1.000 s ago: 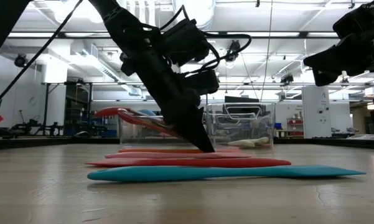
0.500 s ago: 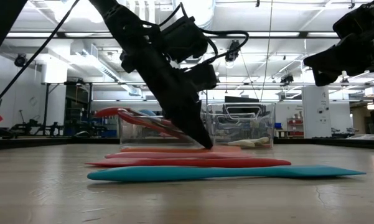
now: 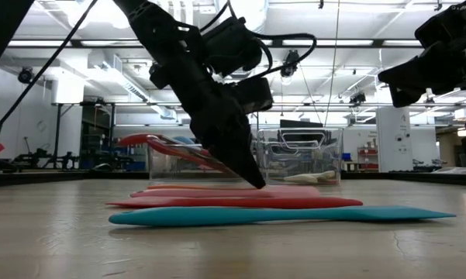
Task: Pick & Place Kitchen Items
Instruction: Put the pink spatula into the yellow bin
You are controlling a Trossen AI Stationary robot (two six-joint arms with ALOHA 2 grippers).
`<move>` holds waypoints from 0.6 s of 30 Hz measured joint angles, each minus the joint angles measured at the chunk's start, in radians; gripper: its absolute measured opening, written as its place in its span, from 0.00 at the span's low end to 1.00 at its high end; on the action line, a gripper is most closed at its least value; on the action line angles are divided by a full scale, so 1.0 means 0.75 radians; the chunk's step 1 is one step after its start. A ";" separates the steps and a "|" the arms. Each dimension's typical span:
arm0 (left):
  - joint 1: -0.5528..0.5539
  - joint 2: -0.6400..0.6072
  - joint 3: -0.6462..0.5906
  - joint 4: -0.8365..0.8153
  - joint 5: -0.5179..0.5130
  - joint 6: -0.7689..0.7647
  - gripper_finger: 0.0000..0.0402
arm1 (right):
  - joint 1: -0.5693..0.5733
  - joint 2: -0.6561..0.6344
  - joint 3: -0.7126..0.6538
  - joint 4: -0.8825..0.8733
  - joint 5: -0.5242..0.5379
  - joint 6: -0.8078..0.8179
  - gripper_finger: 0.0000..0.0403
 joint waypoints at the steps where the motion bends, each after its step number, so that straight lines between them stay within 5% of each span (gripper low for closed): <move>1: -0.006 0.000 0.000 0.003 -0.010 0.005 0.24 | 0.000 0.000 0.000 0.000 0.000 0.000 0.02; 12: -0.067 -0.033 0.039 0.117 -0.040 -0.111 0.49 | 0.000 0.001 0.000 0.000 0.000 0.004 0.02; 18: -0.143 -0.024 0.036 0.139 -0.173 -0.085 0.57 | 0.000 0.000 0.000 0.000 0.000 0.002 0.02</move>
